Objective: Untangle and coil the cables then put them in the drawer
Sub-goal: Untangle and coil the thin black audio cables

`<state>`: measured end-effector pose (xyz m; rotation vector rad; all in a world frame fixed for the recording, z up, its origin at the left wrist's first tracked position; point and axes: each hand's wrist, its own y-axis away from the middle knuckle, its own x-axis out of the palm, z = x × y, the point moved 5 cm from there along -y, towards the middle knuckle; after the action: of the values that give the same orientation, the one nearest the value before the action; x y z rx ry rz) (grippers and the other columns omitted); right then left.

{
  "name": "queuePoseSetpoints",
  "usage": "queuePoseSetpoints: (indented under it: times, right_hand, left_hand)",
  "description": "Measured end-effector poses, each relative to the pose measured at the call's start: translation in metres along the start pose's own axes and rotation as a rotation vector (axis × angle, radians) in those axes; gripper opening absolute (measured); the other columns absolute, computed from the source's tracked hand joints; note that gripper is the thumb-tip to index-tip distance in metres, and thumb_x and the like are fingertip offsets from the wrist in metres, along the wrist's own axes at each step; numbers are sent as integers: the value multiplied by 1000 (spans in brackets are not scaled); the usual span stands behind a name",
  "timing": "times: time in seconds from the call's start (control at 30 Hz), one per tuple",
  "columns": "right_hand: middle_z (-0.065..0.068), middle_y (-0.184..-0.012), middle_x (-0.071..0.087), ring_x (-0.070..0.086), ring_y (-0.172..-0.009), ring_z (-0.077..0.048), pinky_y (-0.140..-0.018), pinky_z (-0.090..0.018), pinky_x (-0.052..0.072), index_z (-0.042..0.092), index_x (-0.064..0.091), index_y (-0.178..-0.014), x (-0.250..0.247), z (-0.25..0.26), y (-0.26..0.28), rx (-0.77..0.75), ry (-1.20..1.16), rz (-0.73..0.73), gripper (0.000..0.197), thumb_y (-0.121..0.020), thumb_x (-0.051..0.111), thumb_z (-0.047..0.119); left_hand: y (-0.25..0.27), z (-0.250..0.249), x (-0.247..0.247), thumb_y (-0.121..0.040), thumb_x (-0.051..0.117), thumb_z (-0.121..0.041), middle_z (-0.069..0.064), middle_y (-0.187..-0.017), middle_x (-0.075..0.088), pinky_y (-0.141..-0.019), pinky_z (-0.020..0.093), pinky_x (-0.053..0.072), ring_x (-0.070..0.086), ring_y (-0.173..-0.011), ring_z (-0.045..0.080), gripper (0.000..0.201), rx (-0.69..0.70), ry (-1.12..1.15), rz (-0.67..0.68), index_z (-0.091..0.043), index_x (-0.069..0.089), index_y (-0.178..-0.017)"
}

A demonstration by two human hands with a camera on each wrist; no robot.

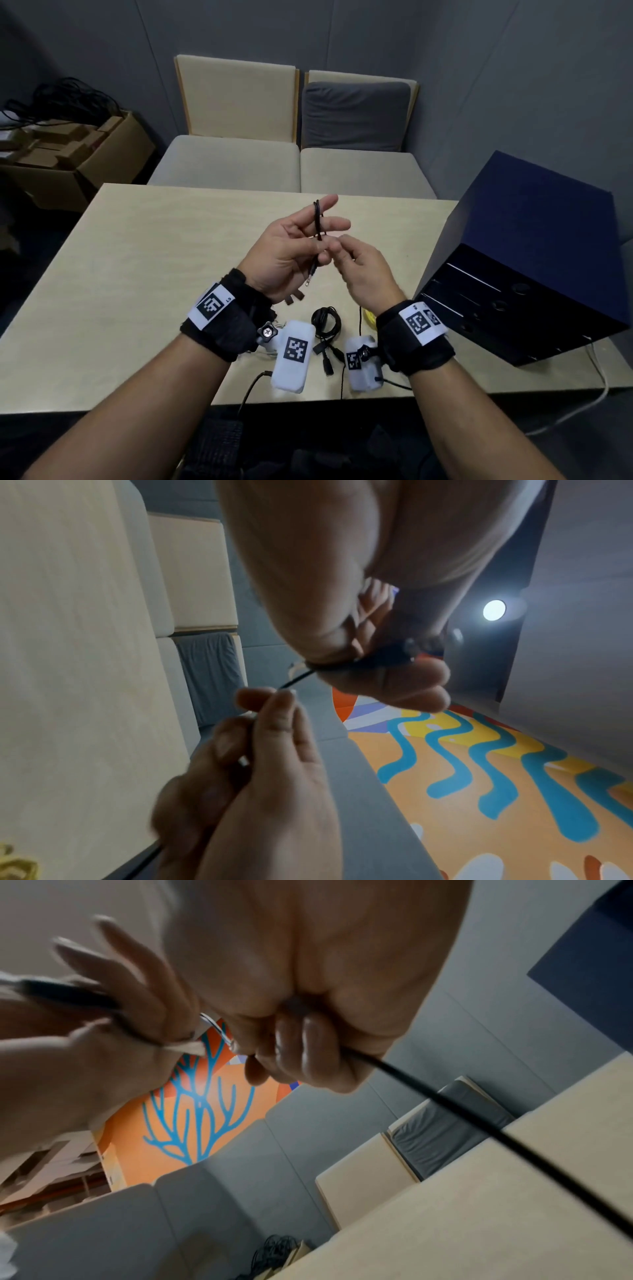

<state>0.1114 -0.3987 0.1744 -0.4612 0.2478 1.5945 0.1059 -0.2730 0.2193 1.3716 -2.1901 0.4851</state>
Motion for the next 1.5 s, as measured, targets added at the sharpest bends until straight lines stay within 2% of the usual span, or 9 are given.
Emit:
queuePoseSetpoints:
  times: [0.17,0.37,0.53,0.63,0.73,0.87,1.07,1.23,1.5]
  right_hand:
    - [9,-63,55,48,-60,0,-60,-16,36,18,64,-89,14,2,17,-23,168,139,14,-96,53,22]
    - [14,-58,52,47,-61,-4,-60,-24,37,30,58,-75,15,22,30,-83,317,272,17,-92,57,26]
    - [3,-60,57,49,-56,-12,-60,-35,43,28,60,-72,-2,50,29,-141,324,288,16,-88,61,22]
    - [9,-57,52,44,-53,-8,-54,-24,37,17,65,-76,-17,65,24,-178,281,245,11,-88,65,19]
    - [13,-56,51,44,-54,-5,-52,-15,31,15,65,-77,-33,78,17,-220,287,179,12,-89,65,16]
    - [16,-64,57,51,-63,1,-59,-10,36,18,63,-79,-45,85,5,-272,329,80,11,-90,63,14]
    - [7,-66,55,46,-62,-6,-59,-16,37,18,57,-77,-60,72,-13,-204,248,-51,15,-91,62,18]
    - [12,-59,42,36,-54,-5,-55,-25,31,15,57,-80,-41,37,-19,-79,119,-46,20,-96,52,27]
    - [14,-53,42,36,-53,-7,-54,-26,31,26,57,-78,-5,15,-4,-39,66,24,18,-93,49,31]
  left_hand:
    - [-11,-7,-11,-71,47,25,10,-107,68,-76,25,57,70,-88,18,68,62,-89,-86,-6,46,-132]
    - [-18,-4,-38,-83,44,27,6,-122,61,-97,30,50,66,-103,21,68,97,-405,-188,-11,39,-138]
    - [-15,8,-38,-85,33,28,3,-115,60,-90,27,50,65,-94,19,66,-19,-620,-57,-17,42,-133]
    - [-10,13,-36,-84,36,21,2,-110,64,-82,37,53,64,-85,25,50,-89,-691,1,-11,60,-114]
    - [-4,12,-29,-73,36,1,5,-78,66,-52,27,47,59,-56,22,39,-89,-691,26,-19,66,-89]
    - [0,16,-22,-77,35,-11,11,-61,57,-42,20,29,40,-39,18,32,-94,-558,42,-7,64,-89]
    - [5,16,-4,-84,36,-16,7,-59,53,-54,32,16,29,-36,10,31,-98,-262,118,-1,60,-98]
    - [0,3,8,-83,37,-5,6,-66,58,-46,15,35,32,-35,3,38,-43,14,132,3,54,-116]
    - [-8,-22,4,-85,45,10,4,-93,72,-61,15,49,61,-62,8,46,120,56,12,-8,47,-127]
